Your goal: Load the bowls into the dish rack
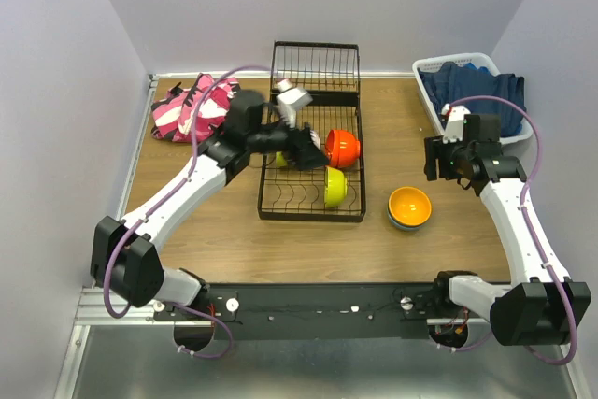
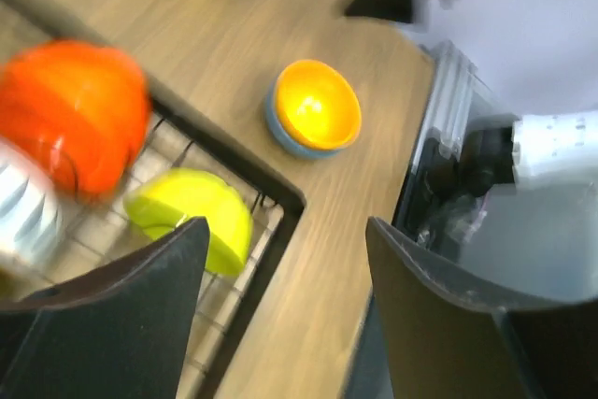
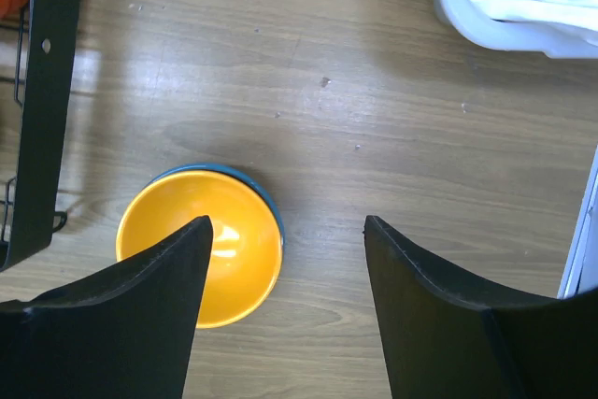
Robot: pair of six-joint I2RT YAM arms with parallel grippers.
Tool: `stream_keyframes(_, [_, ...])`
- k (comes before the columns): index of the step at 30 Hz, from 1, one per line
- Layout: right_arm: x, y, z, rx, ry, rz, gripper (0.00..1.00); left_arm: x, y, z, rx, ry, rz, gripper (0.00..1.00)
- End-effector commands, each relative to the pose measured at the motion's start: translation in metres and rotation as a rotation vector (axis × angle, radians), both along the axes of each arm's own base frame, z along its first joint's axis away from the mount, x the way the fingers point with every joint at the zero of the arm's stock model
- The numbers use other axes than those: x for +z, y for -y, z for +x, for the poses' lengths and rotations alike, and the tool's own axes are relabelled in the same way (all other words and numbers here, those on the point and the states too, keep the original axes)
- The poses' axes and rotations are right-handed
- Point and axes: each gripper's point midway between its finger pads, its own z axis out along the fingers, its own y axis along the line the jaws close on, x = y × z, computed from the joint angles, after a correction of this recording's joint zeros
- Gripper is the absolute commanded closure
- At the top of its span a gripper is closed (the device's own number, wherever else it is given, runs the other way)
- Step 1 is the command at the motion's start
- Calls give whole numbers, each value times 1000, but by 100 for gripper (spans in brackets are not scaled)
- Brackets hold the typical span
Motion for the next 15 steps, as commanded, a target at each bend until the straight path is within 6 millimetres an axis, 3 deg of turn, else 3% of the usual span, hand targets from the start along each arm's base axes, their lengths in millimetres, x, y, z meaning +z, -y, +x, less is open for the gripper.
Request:
stream_keyframes(1, [26, 37, 3, -188, 69, -33, 25, 44, 47, -52, -469, 563, 175, 25])
stream_keyframes(2, [29, 42, 3, -215, 75, -32, 23, 33, 55, -72, -619, 705, 241, 25])
stream_keyframes(3, [31, 51, 2, -255, 74, -29, 23, 40, 67, -76, -685, 799, 263, 25])
stream_keyframes(5, [43, 61, 4, -298, 95, -25, 20, 23, 71, -84, -839, 981, 382, 24])
stream_keyframes(6, [45, 73, 4, -358, 97, -23, 18, 17, 86, -98, -921, 1041, 399, 24])
stream_keyframes(7, [47, 79, 4, -383, 100, -18, 17, 8, 90, -100, -972, 1091, 431, 24])
stream_keyframes(10, [57, 96, 11, -451, 127, 20, 16, -25, 104, -113, -1140, 1189, 494, 24])
stream_keyframes(12, [67, 103, 18, -507, 169, 56, 14, -52, 111, -110, -1225, 1222, 553, 26])
stream_keyframes(15, [77, 104, 30, -517, 193, 114, 14, -73, 128, -108, -1282, 1236, 562, 28])
